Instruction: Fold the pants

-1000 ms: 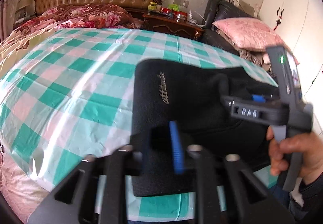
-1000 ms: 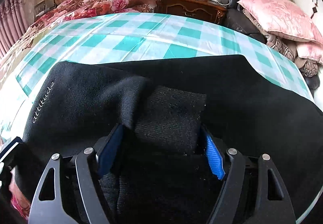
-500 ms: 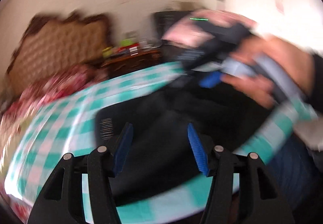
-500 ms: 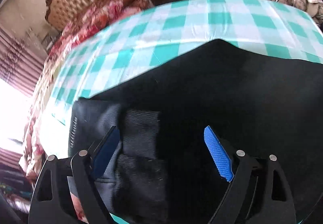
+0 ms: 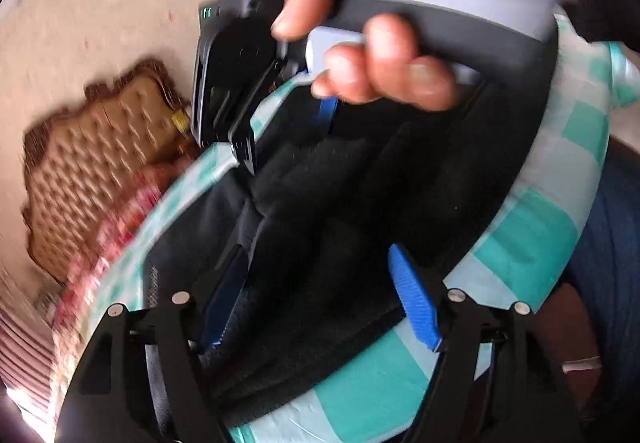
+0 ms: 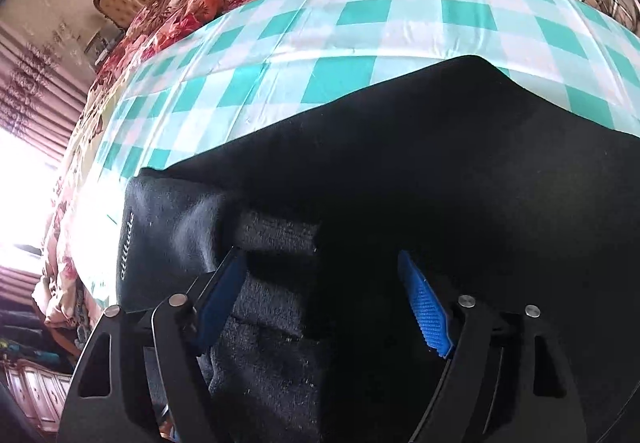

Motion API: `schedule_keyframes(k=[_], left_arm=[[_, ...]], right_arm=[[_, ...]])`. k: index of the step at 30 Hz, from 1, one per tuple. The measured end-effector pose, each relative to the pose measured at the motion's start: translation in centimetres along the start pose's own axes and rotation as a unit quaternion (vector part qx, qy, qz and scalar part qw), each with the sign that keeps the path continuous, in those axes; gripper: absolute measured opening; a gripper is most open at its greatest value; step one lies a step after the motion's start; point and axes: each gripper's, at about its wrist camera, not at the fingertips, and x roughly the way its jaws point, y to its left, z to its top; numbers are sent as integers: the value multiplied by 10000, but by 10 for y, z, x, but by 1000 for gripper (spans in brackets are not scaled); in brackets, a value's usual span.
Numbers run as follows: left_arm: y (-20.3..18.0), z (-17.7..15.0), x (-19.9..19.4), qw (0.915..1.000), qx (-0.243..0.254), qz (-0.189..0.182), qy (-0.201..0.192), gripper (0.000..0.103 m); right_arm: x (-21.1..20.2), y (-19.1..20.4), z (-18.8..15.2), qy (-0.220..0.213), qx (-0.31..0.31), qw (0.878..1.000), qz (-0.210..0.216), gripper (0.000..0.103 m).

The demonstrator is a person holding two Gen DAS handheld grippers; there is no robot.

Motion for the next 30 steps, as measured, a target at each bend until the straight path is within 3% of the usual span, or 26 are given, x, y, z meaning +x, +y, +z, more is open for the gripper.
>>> schedule_keyframes(k=[2,3,4,7,9,11,14,18,21,26,30], left_arm=[[2,1,3,10000,-96,6,22,69],[5,2,5,9996,-247,-99,60,53],[7,2,6,9993,-352,-58,91,45],[11,1,8,9992,-399,-7,37,34],[15,0,6,9987,-508,-33,-5,32],[16,-2,7,9988,-480,-21,-4,32],[13,-5,4,9988,-494,-9,-10,32],[14,-4,4,9985,-543,-38,-19,32],[9,-4,-1,9984,-562,-45,-25,32],[8,-5,3,9981,-613,-75,-11,32],[11,-6,5,9976,-691,-102,-16,31]], right_arm=[[2,-1,2,-4,-37,10000,-47,76],[3,0,3,-14,-73,9999,-83,76],[4,2,4,-27,-116,9998,-134,76],[5,4,6,-39,-183,9996,-191,75],[5,5,7,-45,-198,9996,-178,70],[5,7,8,-51,-244,9996,-114,52],[1,18,8,-125,-460,9988,-93,35],[-15,33,5,-460,-837,9947,-368,20],[-28,37,5,-617,-949,9930,-334,8],[-38,45,3,-734,-1119,9904,-341,8],[-42,45,2,-789,-1183,9881,-590,19]])
